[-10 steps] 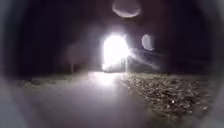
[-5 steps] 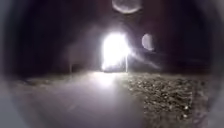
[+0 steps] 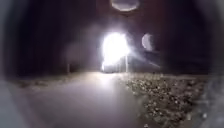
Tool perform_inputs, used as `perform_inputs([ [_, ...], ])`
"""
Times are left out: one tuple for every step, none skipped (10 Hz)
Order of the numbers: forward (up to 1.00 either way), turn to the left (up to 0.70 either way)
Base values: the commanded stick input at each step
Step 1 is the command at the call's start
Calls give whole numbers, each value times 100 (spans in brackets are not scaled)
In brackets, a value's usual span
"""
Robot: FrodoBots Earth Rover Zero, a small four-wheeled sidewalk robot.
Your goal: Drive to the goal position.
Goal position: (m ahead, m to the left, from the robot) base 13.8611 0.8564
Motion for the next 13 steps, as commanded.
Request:
perform_inputs([
  [100,0],
  [100,0],
  [100,0],
  [100,0],
  [100,0],
  [100,0],
  [100,0],
  [100,0],
  [100,0],
  [100,0],
  [100,0],
  [100,0],
  [100,0],
])
